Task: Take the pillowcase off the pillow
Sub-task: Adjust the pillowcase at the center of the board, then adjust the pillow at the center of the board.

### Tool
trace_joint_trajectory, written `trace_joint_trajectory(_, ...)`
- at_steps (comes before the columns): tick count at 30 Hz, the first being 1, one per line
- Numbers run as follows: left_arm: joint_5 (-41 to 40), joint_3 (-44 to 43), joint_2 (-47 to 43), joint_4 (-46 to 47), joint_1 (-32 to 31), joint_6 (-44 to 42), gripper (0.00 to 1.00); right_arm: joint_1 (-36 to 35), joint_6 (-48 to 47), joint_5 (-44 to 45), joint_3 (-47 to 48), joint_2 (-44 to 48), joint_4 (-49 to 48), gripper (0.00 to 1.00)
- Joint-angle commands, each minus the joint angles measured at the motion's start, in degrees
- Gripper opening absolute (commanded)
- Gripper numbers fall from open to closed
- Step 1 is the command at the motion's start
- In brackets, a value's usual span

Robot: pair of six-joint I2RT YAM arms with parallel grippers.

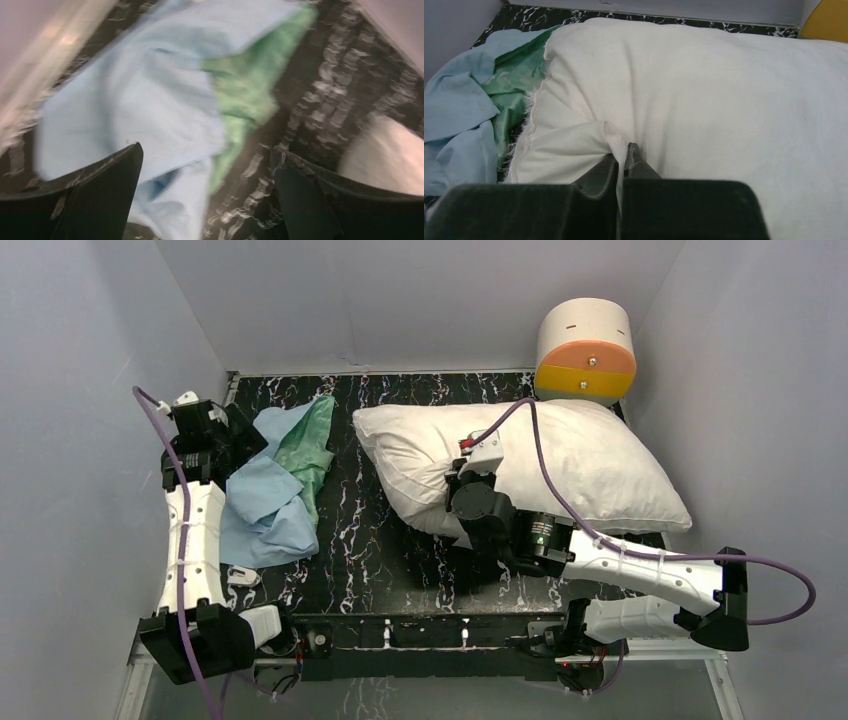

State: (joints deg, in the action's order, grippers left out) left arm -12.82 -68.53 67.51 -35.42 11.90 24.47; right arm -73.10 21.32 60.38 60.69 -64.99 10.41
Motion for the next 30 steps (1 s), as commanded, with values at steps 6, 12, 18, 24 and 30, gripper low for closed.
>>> trace_joint_trajectory(6, 49.0, 11.1, -1.2, 8.1, 0.2, 3.3, 0.98, 1.4, -8.7, -37.4, -3.8, 5.0, -9.2, 0.57)
trace_joint_trajectory(12, 52.2, 17.7, -4.4, 9.9, 0.2, 5.9, 0.98, 1.4, -17.4, -28.6, -0.9, 14.2, -3.5, 0.69)
trace_joint_trajectory(18, 45.2, 17.5, -0.8, 10.0, -14.3, 5.3, 0.98, 1.7, -13.1, -1.0, 1.0, 15.9, 7.8, 0.75)
trace_joint_trajectory(24, 40.1, 19.9, 0.5, 17.7, -26.8, 11.5, 0.98, 8.5, 0.6, 3.0, 6.1, 15.3, 27.4, 0.78)
trace_joint_trajectory(30, 44.4, 18.5, 6.3, 24.8, -35.1, 13.4, 0.97, 14.8, 2.9, -2.7, 3.2, 16.2, 31.9, 0.79)
